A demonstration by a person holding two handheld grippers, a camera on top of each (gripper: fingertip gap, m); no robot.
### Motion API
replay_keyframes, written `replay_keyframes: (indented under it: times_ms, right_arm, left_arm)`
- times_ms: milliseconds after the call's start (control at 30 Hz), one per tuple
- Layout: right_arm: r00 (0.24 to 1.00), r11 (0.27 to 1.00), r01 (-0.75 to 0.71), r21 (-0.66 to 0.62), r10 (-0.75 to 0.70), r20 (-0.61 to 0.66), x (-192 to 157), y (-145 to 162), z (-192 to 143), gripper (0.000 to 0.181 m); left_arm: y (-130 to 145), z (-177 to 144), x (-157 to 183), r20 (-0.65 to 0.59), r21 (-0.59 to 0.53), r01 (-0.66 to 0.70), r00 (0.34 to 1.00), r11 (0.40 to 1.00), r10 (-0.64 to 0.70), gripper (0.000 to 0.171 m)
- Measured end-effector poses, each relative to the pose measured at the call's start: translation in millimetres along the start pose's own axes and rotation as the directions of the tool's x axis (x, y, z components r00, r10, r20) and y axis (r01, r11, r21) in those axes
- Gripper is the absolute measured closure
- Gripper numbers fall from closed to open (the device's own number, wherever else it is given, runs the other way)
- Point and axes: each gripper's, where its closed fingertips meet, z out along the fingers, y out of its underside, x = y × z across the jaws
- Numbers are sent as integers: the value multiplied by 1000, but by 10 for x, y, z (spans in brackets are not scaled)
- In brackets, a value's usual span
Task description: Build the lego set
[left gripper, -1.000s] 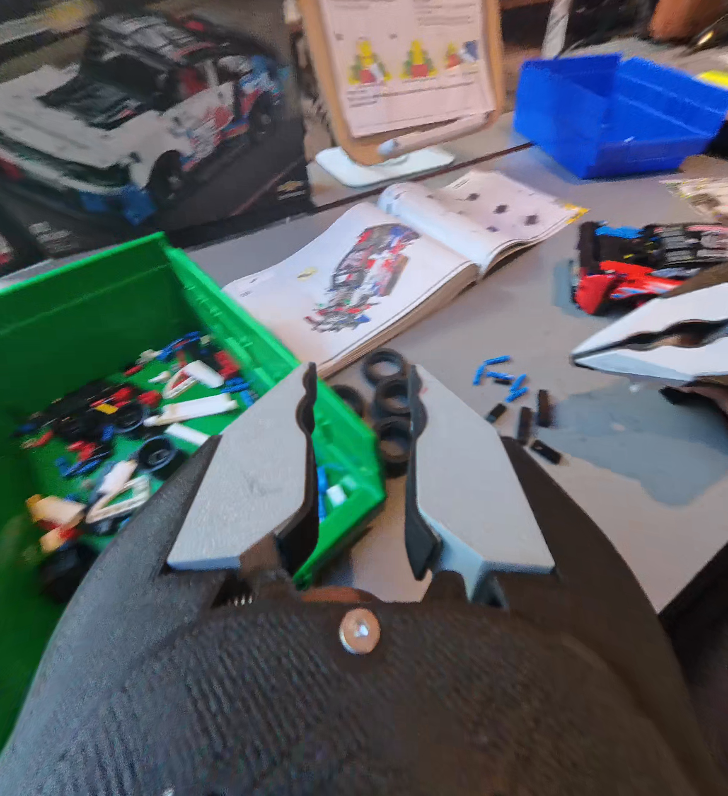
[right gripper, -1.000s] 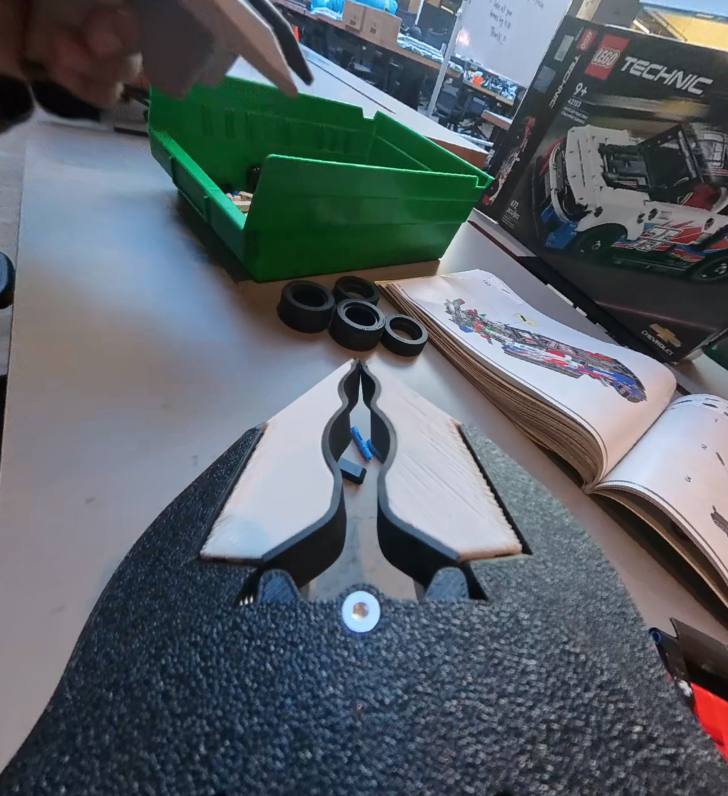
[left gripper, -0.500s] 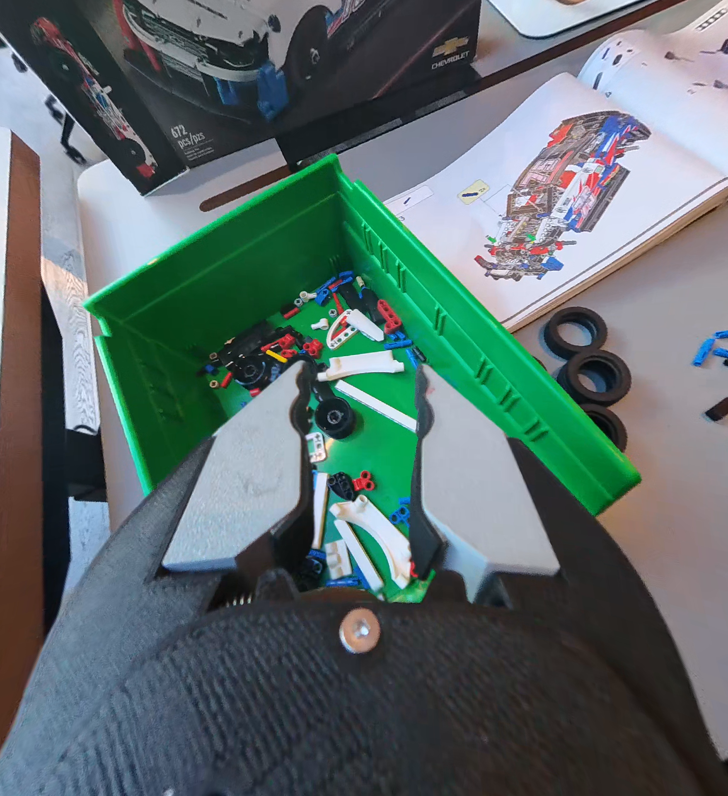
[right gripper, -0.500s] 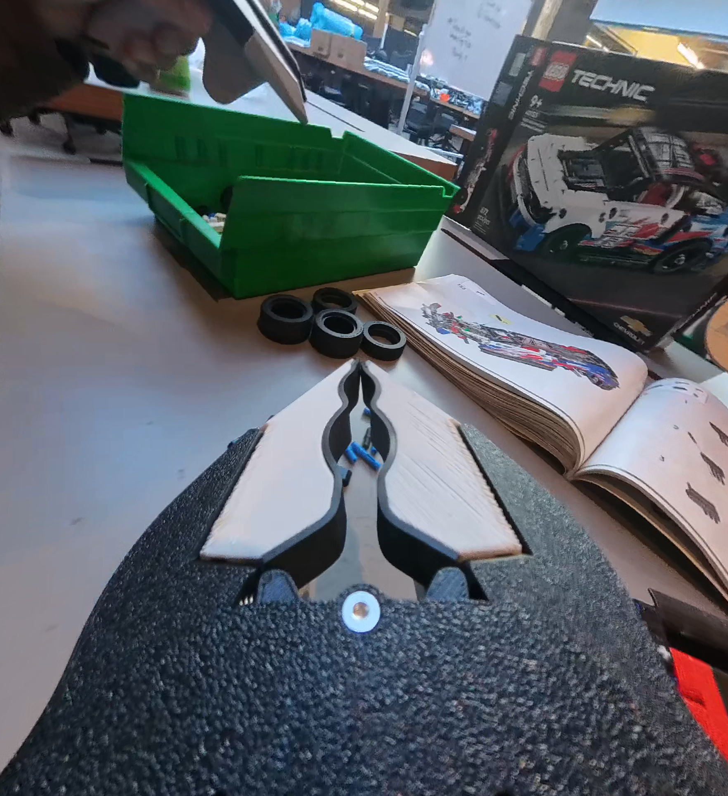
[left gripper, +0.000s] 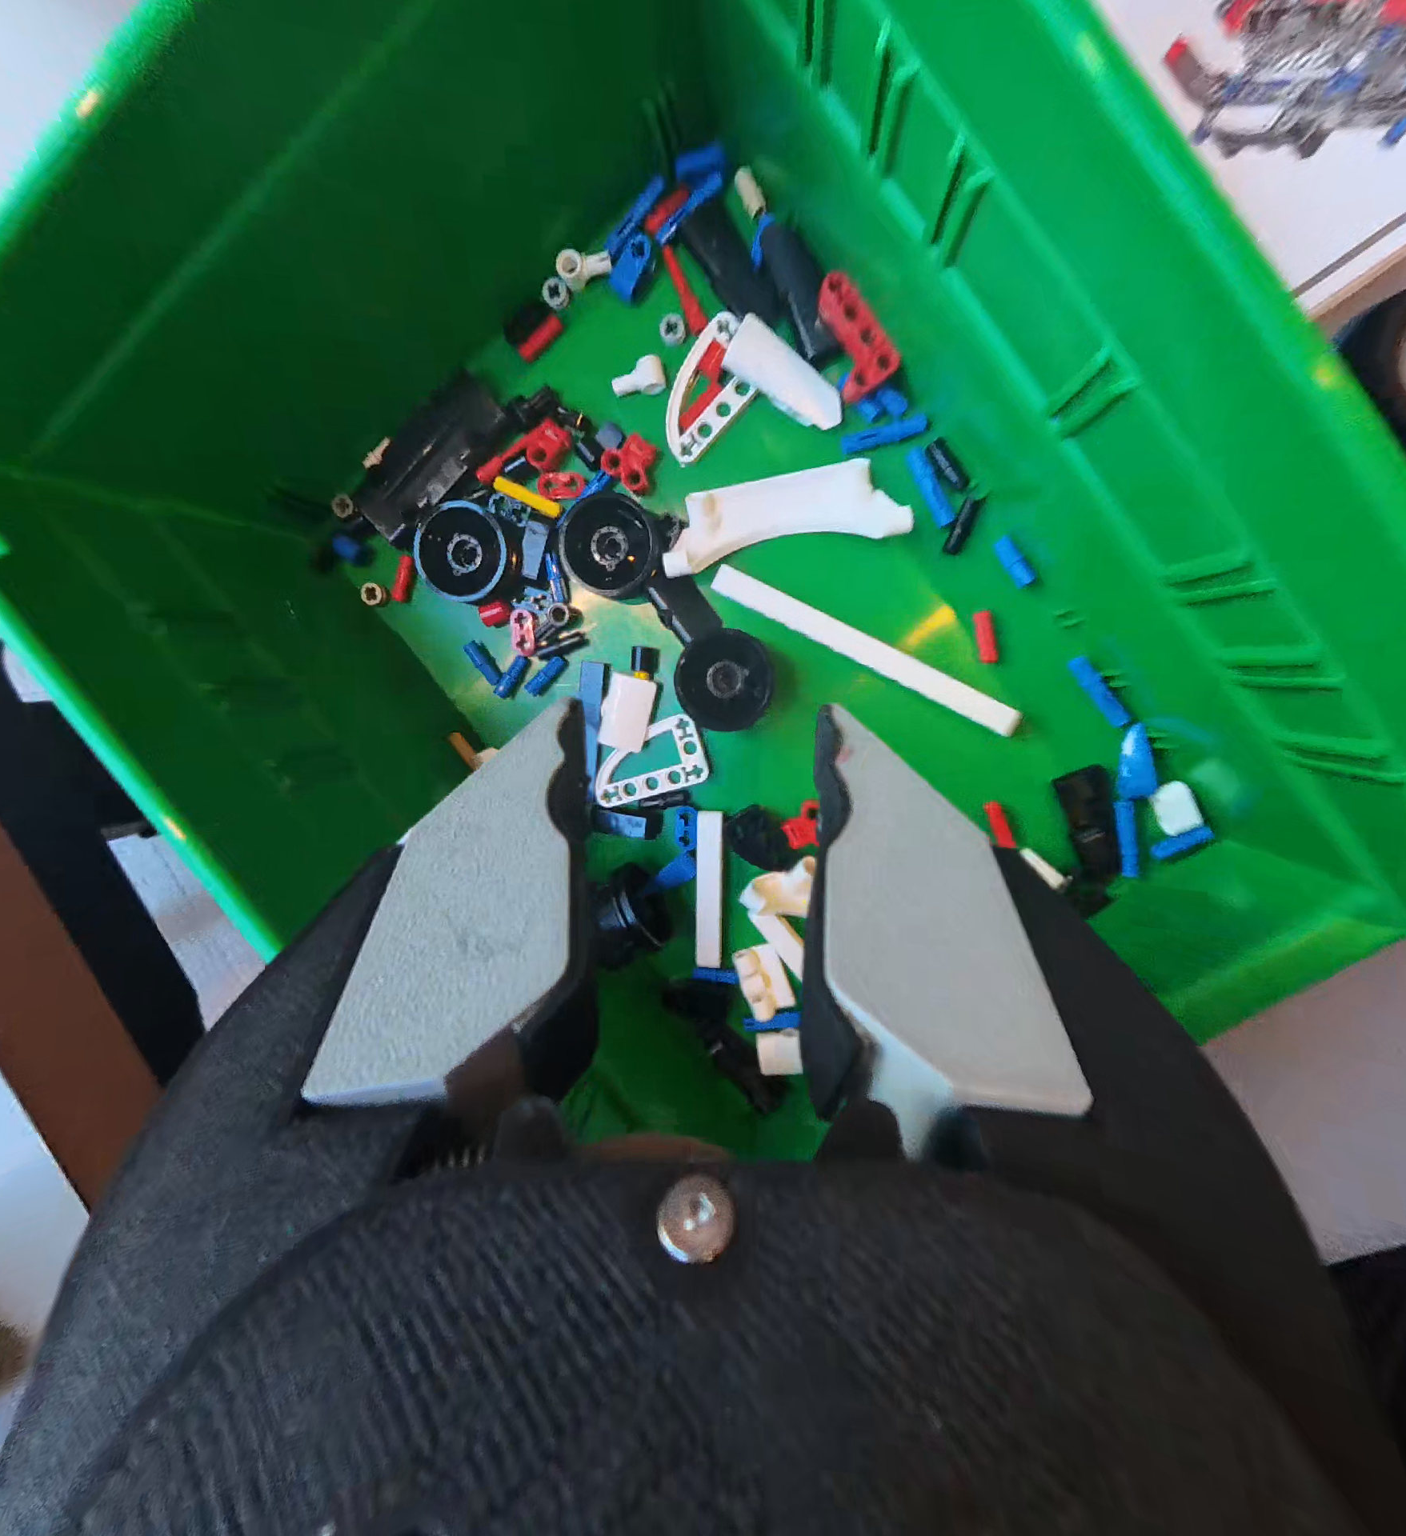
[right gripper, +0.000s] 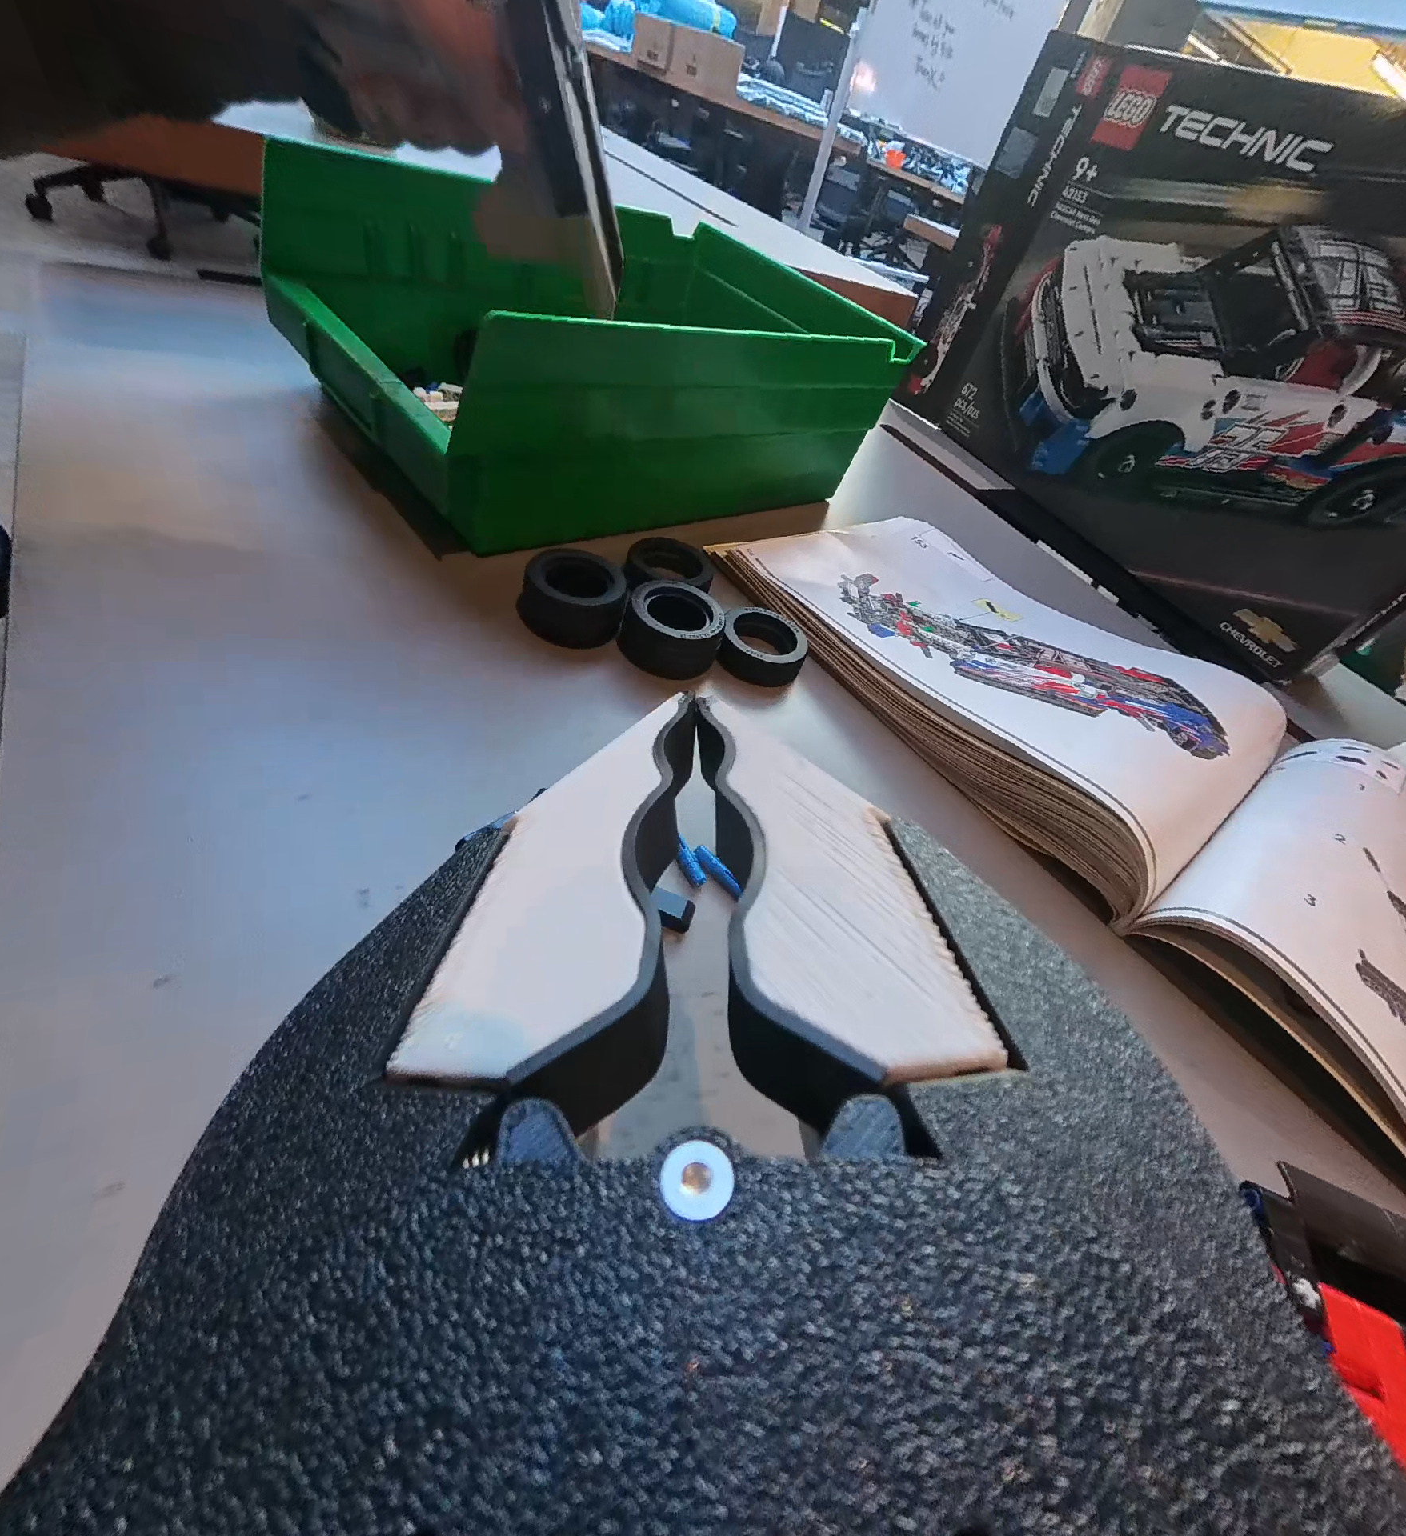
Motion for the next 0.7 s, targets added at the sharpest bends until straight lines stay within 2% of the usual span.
replay_keyframes:
  times_ms: [333,500,700]
  right_arm:
    - [1000,1000,-13,-13,13,18,-7,16,21,181]
    - [1000,1000,-11,-11,11,27,-21,13,24,181]
    - [1000,1000,-20,-8,20,22,-5,8,25,181]
  left_arm:
    - [5,135,-34,-35,-9,-14,999,1000,13,118]
    - [65,58,-71,-58,-61,-63,996,996,60,124]
    - [65,8,-42,-78,-57,-83,994,995,78,123]
